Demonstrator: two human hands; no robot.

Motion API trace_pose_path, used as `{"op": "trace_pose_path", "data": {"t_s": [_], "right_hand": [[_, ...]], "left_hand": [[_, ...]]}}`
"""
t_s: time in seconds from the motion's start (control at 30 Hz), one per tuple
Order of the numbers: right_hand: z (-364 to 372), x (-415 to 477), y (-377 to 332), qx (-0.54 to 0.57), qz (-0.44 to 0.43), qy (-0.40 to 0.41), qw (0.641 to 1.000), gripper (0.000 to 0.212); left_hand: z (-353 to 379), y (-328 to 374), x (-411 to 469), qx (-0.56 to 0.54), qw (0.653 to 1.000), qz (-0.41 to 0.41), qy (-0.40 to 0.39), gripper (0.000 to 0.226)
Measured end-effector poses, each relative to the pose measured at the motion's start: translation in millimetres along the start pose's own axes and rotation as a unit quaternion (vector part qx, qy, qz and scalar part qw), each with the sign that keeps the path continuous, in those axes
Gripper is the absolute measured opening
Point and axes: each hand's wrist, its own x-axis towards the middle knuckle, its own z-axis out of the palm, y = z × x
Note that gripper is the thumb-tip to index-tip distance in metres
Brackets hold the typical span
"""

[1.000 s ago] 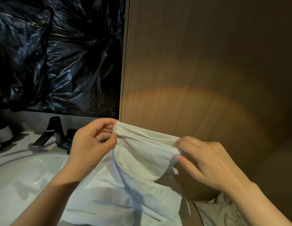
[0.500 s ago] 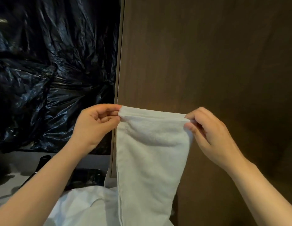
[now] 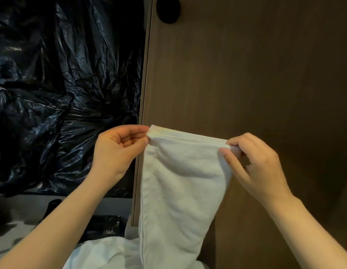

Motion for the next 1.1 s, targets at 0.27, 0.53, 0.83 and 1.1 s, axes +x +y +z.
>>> {"op": "trace_pose_path", "data": {"t_s": [0.27, 0.53, 0.83, 1.1], "right_hand": [[1.2, -6.6, -2.9, -0.060, 0.071, -0.023, 0.995, 0.041], [40.8, -29.7, -49.4, 0.068, 0.086, -0.075, 0.991, 0.035], [64.7, -29.2, -64.4, 0.212, 0.179, -0.071, 0.958, 0.034], [65.1, -20.2, -68.7, 0.180, 0.157, -0.069, 0.969, 0.018]], "left_hand": [[9.8, 3.5, -5.2, 0.017, 1.000, 0.003, -0.019, 0.028], [34.4, 3.9, -29.8, 0.071, 0.996, 0.013, -0.050, 0.023], [27.1, -2.4, -39.2, 0.077, 0.996, 0.000, -0.049, 0.022], [12.4, -20.6, -50.6, 0.091, 0.988, -0.069, -0.109, 0.032]]}}
